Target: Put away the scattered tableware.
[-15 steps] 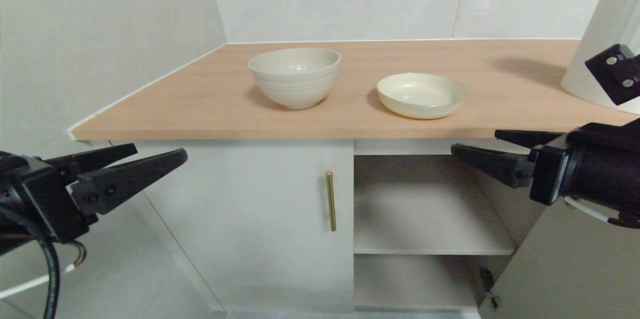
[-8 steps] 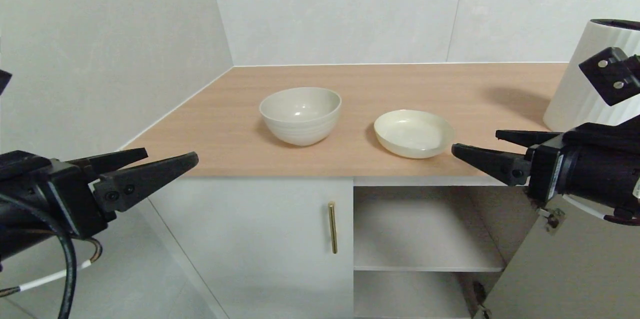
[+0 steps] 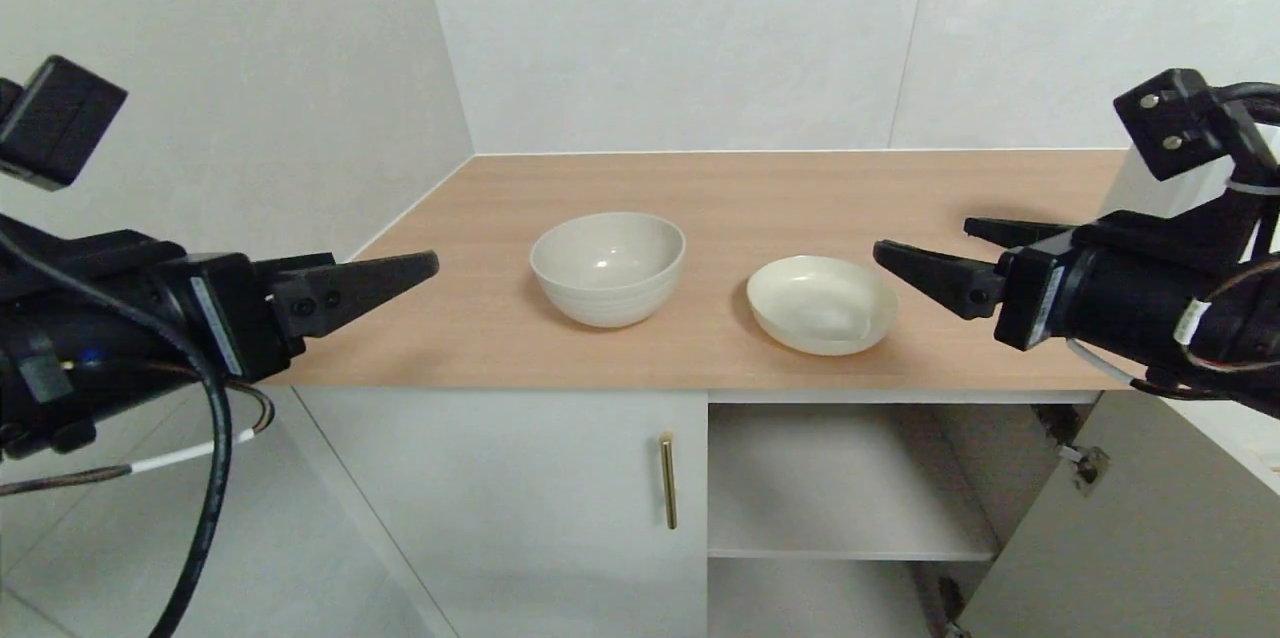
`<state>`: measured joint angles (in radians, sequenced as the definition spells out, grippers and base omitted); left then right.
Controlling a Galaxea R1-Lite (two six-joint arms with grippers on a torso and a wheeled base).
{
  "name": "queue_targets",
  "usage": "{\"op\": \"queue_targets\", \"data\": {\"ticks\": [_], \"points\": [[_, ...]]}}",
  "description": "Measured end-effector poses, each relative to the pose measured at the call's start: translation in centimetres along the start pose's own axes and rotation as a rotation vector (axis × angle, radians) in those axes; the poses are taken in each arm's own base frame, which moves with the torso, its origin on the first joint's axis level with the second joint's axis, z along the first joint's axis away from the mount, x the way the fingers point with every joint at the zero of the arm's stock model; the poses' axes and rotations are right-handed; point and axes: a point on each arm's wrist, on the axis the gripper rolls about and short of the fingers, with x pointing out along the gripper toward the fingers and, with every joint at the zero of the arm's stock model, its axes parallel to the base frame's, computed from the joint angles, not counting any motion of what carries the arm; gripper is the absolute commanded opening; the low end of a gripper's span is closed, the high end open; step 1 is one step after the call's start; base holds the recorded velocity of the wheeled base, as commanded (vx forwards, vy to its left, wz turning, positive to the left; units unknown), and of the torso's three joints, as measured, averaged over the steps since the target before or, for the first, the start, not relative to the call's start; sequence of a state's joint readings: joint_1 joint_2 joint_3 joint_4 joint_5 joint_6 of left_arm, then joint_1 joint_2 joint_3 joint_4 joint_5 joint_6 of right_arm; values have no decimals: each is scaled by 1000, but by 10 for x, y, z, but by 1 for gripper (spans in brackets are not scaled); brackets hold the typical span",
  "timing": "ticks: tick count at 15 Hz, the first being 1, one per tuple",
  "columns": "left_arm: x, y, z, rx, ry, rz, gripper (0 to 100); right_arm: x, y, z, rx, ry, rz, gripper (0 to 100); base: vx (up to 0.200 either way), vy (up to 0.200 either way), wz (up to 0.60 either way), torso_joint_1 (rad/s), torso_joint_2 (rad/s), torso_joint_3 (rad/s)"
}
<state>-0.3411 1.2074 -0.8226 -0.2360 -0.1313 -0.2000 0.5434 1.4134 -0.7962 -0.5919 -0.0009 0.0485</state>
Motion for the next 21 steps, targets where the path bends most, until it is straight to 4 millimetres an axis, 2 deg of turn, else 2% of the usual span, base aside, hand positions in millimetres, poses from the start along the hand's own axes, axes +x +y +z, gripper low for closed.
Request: {"op": "queue_targets", "data": {"ticks": [2,4,6,10,16,19,20,21], "points": [[17,1,7,-16,9,15,100,11,-4,-3,36,119,-70,100,0,0,0,0,0,0],[38,3,16,-101,18,66,100,14,-6,7,132,262,-159,100,0,0,0,0,0,0],[53,1,23,-192,90,127,100,15,-7,24,212,263,-240,100,0,0,0,0,0,0],[81,-3,38,-340,213,218,100,26,-7,24,188,238,-391,100,0,0,0,0,0,0],[145,-2,9,-291,253,346,100,36,-6,17,184,256,-397,100,0,0,0,0,0,0],[162,-4,-3,-279,267,355,100,36,-6,16,183,260,-397,100,0,0,0,0,0,0],[164,-4,-6,-278,275,356,0,36,-6,16,183,261,-397,100,0,0,0,0,0,0],[166,-4,-7,-275,279,357,0,36,-6,16,183,261,-396,100,0,0,0,0,0,0]]}}
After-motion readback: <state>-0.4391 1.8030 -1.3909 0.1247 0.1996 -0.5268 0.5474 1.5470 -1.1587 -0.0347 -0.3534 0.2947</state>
